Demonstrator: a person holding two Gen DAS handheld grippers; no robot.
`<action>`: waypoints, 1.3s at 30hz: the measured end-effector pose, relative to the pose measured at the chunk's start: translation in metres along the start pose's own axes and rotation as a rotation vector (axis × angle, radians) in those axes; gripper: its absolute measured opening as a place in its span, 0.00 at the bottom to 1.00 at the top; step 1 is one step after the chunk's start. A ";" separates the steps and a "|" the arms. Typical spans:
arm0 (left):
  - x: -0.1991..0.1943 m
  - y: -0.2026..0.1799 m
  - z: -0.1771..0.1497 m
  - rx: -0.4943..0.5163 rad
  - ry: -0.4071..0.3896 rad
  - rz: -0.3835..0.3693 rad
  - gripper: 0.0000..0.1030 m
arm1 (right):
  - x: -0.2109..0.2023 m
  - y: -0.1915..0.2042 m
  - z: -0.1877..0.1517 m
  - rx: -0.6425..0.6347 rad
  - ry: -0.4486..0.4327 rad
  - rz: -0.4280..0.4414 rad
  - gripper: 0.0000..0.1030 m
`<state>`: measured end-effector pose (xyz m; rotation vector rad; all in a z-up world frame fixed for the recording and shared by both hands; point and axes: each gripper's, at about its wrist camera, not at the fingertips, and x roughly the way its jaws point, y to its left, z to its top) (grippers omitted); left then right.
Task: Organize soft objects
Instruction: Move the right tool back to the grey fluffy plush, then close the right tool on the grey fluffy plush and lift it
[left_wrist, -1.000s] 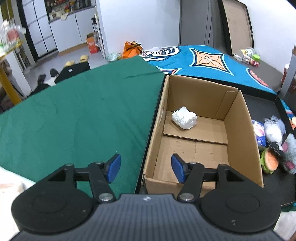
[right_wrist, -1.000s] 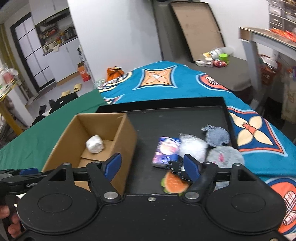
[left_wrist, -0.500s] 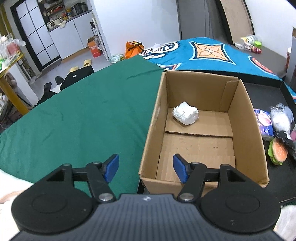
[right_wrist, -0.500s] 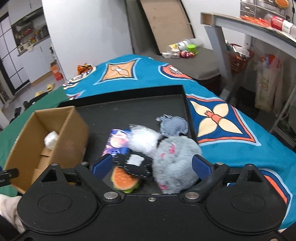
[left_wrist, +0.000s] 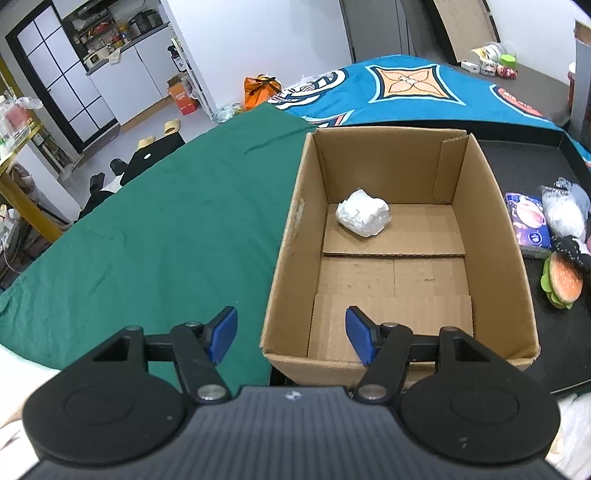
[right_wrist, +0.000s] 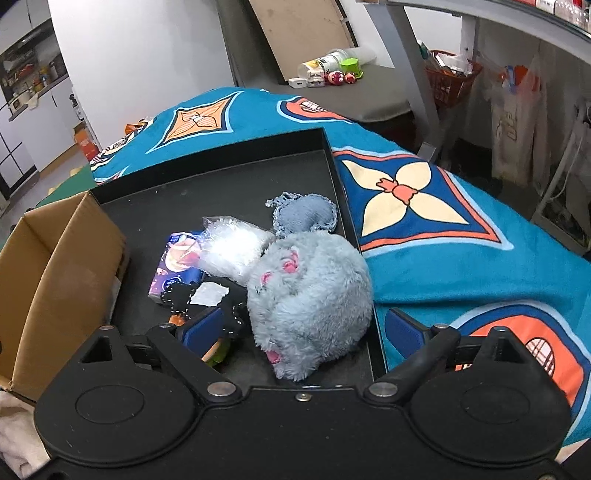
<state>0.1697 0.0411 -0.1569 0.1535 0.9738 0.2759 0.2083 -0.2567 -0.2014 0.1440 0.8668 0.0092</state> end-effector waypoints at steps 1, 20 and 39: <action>0.001 -0.001 0.000 0.006 0.003 0.005 0.62 | 0.000 -0.001 0.000 0.004 -0.005 0.003 0.92; 0.007 -0.015 0.006 0.054 0.036 0.038 0.62 | 0.007 0.000 -0.001 -0.035 -0.006 -0.008 0.53; -0.002 0.005 0.003 -0.030 0.004 -0.007 0.62 | -0.006 0.009 -0.001 -0.048 0.002 -0.017 0.41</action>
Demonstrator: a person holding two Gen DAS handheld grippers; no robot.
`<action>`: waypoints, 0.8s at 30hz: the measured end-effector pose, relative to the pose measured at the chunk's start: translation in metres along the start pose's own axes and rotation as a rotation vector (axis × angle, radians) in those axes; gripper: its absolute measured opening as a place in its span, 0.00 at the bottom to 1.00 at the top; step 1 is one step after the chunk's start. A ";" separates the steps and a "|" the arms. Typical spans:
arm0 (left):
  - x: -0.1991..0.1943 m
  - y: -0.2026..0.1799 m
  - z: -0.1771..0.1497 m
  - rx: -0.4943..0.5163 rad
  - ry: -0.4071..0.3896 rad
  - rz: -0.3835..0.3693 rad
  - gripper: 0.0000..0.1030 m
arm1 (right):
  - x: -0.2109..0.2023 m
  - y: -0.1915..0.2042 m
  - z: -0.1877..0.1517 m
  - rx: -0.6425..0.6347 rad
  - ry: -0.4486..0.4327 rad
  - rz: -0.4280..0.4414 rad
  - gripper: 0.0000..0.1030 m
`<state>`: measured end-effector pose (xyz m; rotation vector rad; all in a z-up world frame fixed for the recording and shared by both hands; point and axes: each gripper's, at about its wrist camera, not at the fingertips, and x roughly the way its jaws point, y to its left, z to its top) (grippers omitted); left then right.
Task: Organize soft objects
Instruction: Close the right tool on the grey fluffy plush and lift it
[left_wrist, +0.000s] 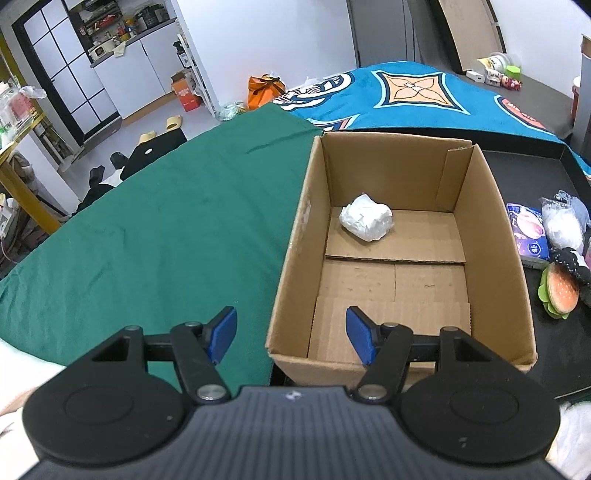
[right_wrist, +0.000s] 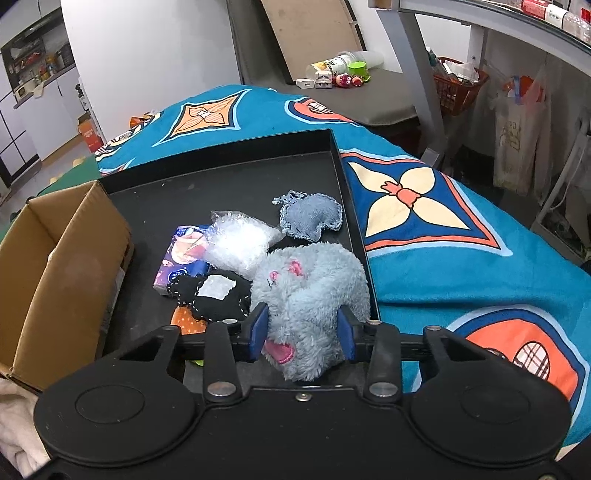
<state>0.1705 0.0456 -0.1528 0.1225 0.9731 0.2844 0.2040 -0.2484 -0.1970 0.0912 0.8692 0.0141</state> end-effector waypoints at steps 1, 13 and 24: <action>-0.001 0.001 -0.001 -0.003 -0.002 -0.002 0.62 | 0.001 0.001 -0.001 -0.004 0.003 -0.010 0.44; 0.001 0.006 -0.002 -0.017 0.002 -0.015 0.62 | 0.018 0.005 -0.006 -0.007 0.001 -0.028 0.70; 0.007 -0.005 -0.001 0.031 0.029 0.008 0.62 | 0.021 0.001 -0.006 -0.025 -0.025 -0.033 0.58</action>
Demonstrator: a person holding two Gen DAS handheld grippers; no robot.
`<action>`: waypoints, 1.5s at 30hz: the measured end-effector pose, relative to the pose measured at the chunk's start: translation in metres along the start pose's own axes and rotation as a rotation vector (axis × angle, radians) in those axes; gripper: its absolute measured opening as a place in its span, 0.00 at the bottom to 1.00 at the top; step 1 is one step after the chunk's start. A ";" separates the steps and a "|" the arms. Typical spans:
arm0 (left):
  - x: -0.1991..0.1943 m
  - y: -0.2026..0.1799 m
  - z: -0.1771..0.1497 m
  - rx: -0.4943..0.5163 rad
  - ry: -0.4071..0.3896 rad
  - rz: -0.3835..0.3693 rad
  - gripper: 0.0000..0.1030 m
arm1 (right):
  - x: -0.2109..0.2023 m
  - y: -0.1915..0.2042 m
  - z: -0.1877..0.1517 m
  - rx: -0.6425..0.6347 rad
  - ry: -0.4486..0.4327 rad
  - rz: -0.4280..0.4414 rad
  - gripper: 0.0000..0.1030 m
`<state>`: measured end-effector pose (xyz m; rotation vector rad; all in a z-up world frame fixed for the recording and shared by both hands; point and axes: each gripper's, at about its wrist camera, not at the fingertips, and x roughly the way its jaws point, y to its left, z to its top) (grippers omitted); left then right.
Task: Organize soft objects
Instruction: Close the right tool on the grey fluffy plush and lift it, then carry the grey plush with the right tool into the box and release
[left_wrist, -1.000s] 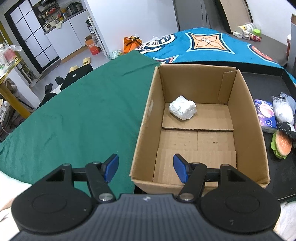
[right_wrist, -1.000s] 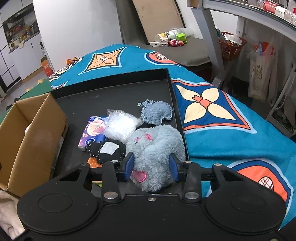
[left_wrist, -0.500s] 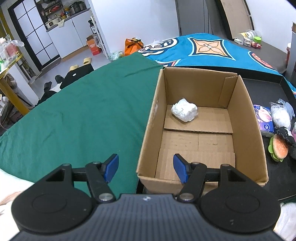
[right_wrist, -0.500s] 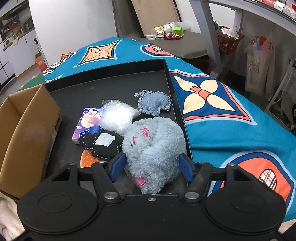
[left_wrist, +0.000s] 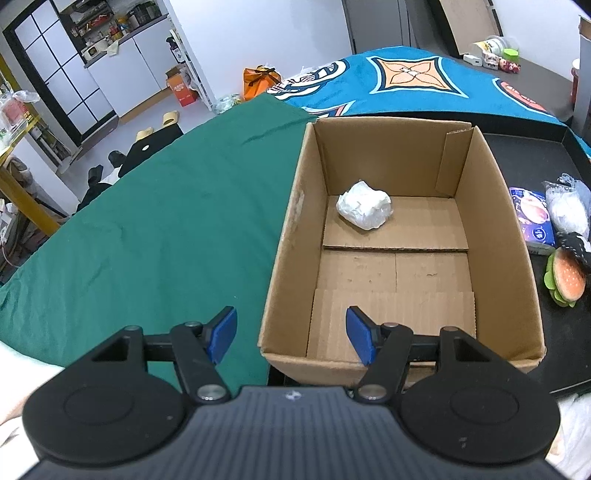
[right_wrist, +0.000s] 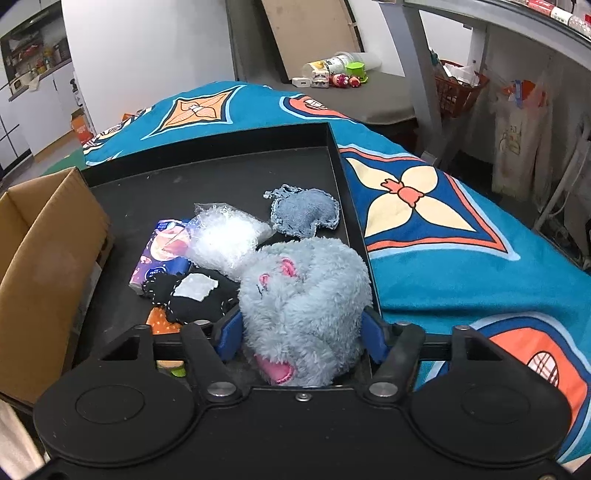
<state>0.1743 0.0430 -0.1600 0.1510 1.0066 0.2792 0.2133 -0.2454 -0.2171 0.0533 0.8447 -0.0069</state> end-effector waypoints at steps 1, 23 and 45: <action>0.000 -0.001 0.000 0.002 0.003 0.001 0.62 | -0.002 0.000 0.000 0.000 -0.005 0.000 0.56; -0.007 0.011 -0.002 -0.057 -0.023 -0.026 0.62 | -0.043 0.002 0.019 0.008 -0.070 0.042 0.54; -0.012 0.024 -0.005 -0.116 -0.085 -0.092 0.47 | -0.079 0.066 0.039 -0.106 -0.159 0.193 0.54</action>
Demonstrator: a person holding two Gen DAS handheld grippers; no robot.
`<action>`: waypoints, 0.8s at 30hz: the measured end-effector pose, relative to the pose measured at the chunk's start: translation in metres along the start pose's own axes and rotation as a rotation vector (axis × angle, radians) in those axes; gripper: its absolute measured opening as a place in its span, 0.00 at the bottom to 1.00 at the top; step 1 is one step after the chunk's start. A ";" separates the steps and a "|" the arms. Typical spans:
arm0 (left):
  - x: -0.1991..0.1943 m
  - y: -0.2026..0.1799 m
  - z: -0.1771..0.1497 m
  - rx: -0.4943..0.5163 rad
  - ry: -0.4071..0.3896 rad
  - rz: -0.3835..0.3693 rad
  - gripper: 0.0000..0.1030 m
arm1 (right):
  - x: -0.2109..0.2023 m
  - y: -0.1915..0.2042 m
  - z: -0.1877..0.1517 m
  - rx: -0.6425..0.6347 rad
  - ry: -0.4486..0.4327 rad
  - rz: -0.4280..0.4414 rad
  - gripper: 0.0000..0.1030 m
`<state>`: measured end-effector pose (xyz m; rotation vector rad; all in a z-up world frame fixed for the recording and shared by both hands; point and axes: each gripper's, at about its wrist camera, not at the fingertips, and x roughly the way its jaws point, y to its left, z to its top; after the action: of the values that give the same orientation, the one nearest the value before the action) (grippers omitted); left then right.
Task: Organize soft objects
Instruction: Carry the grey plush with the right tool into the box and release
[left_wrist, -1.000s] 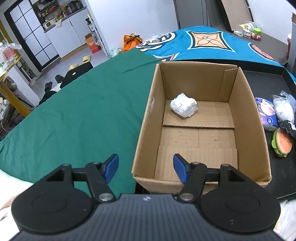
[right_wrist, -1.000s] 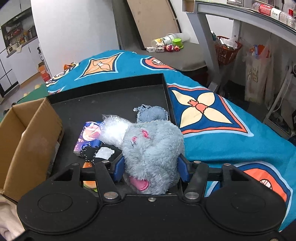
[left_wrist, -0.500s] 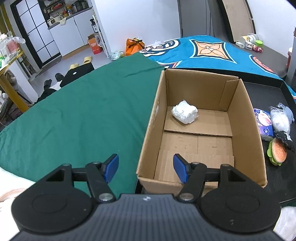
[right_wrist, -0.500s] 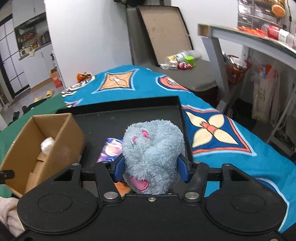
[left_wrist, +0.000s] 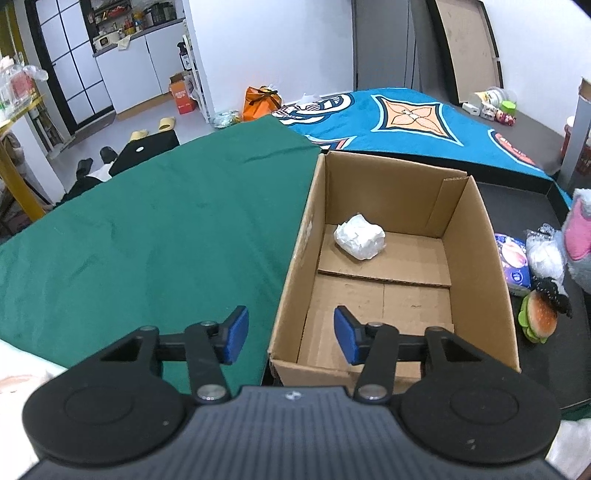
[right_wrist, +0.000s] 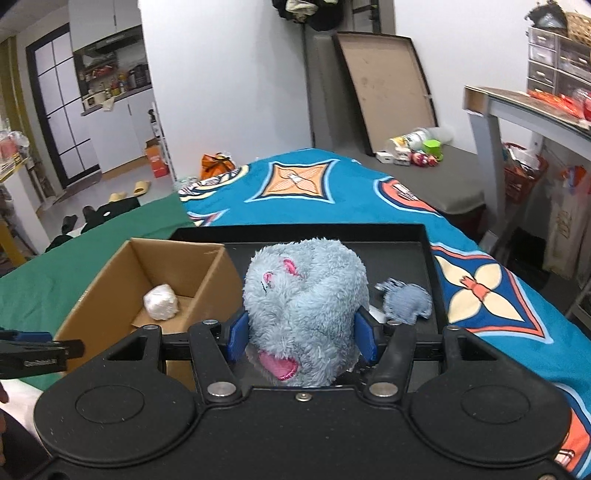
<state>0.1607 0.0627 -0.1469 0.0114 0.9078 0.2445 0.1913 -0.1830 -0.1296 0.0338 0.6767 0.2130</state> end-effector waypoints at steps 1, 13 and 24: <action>0.001 0.001 0.000 -0.006 0.000 -0.007 0.47 | 0.000 0.004 0.001 -0.004 -0.001 0.004 0.54; 0.010 0.012 0.000 -0.068 0.020 -0.054 0.28 | 0.004 0.049 0.018 -0.060 -0.013 0.047 0.54; 0.016 0.028 -0.002 -0.140 0.033 -0.101 0.12 | 0.018 0.085 0.025 -0.106 -0.004 0.076 0.55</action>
<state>0.1628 0.0929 -0.1578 -0.1685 0.9200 0.2140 0.2053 -0.0952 -0.1128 -0.0419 0.6600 0.3218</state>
